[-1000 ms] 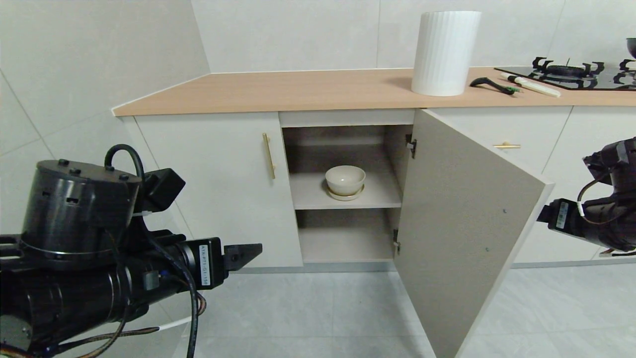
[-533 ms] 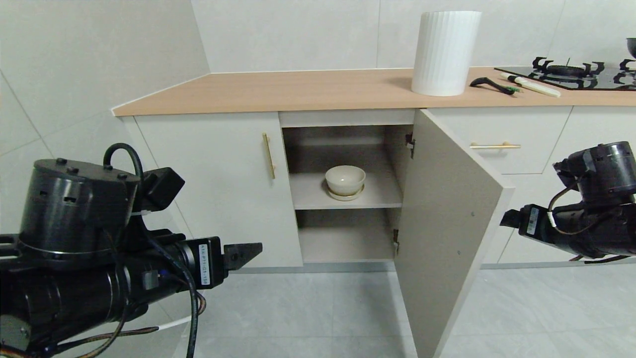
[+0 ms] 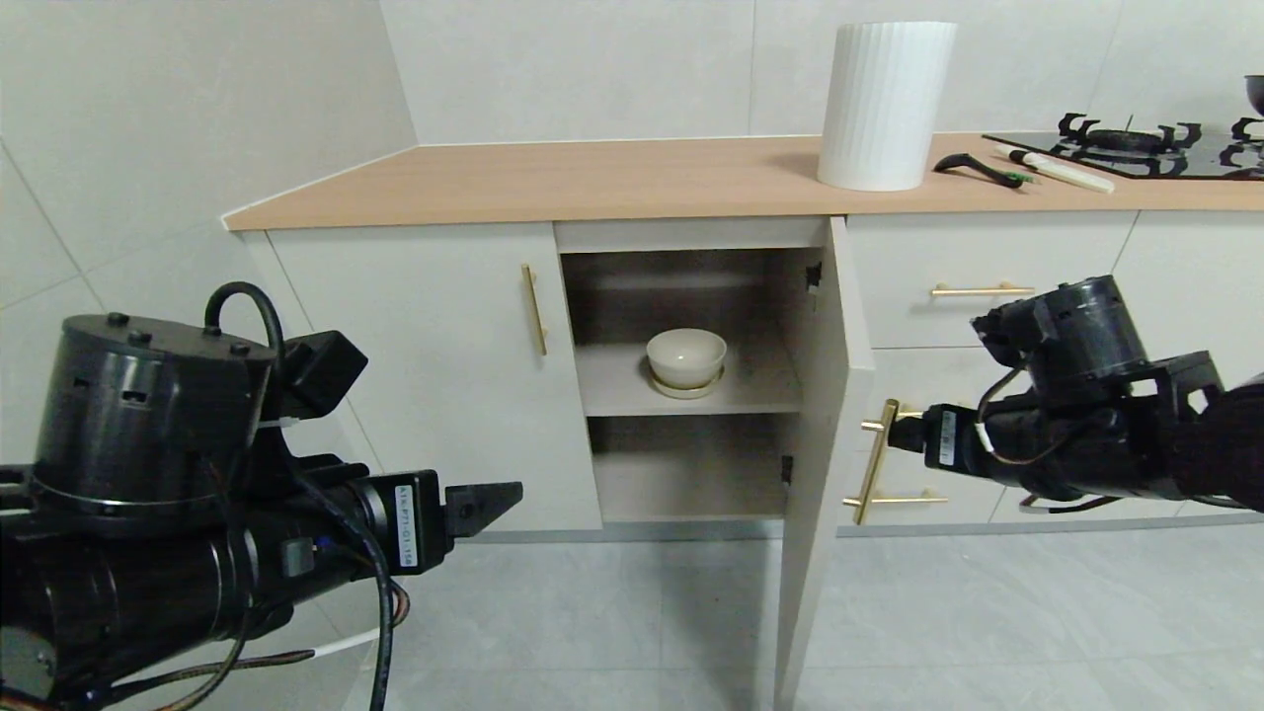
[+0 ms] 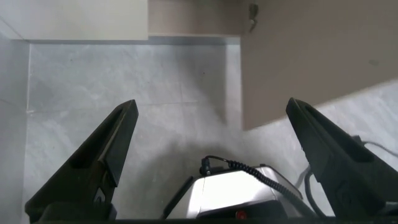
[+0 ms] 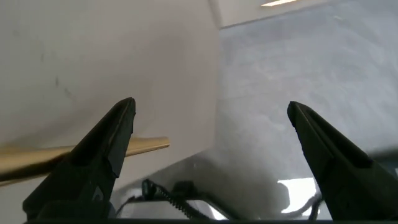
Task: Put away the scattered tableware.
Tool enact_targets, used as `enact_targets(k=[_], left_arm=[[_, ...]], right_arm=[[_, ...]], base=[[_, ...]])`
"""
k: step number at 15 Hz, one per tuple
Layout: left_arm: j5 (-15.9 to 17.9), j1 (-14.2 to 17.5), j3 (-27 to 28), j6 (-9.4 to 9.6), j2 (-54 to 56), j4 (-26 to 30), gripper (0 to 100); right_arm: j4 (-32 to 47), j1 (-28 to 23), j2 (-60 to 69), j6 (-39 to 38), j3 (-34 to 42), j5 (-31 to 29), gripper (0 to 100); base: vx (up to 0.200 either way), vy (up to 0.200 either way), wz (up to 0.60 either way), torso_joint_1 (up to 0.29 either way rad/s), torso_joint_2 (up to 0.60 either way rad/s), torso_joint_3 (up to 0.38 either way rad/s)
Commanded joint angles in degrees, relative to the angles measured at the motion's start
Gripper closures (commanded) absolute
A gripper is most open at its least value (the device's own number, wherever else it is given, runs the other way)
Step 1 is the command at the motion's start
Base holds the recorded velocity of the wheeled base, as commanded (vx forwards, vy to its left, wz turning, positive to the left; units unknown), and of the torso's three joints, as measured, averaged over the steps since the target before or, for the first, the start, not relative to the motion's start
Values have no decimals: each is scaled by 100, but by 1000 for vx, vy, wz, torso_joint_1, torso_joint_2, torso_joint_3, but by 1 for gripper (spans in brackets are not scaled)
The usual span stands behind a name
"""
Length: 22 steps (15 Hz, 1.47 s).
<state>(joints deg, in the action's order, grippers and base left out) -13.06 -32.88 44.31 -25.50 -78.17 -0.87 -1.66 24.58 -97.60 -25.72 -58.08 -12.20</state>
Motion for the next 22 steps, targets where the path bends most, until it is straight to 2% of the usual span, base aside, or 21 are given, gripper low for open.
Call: enact_targets(k=[1, 4, 5, 9, 11, 16, 22], left_arm=[[-4, 1, -10, 1, 21, -1, 0], [-4, 1, -19, 28, 21, -1, 0], [-13, 1, -54, 124, 12, -1, 0], [-22, 1, -107, 160, -32, -10, 0], [-22, 1, -116, 160, -41, -1, 0], [-22, 9, -107, 160, -32, -1, 0], [-22, 9, -107, 151, -50, -1, 0]], right_arm=[[16, 443, -770, 199, -688, -1, 0], [25, 627, -1420, 234, -1391, -1, 0], [25, 680, -1666, 234, -1654, 7, 0], [-10, 689, -2123, 217, -1953, 7, 0], [-19, 680, -2281, 199, -2023, 7, 0], [-652, 689, -2545, 146, -2015, -1, 0], [-1223, 689, -2756, -47, -2023, 7, 0]], base=[[0, 0, 0, 0, 0, 0], [0, 0, 0, 0, 0, 0], [0, 0, 0, 0, 0, 0], [0, 0, 0, 0, 0, 0], [0, 0, 0, 0, 0, 0], [0, 0, 0, 0, 0, 0], [200, 0, 0, 1, 2, 1]])
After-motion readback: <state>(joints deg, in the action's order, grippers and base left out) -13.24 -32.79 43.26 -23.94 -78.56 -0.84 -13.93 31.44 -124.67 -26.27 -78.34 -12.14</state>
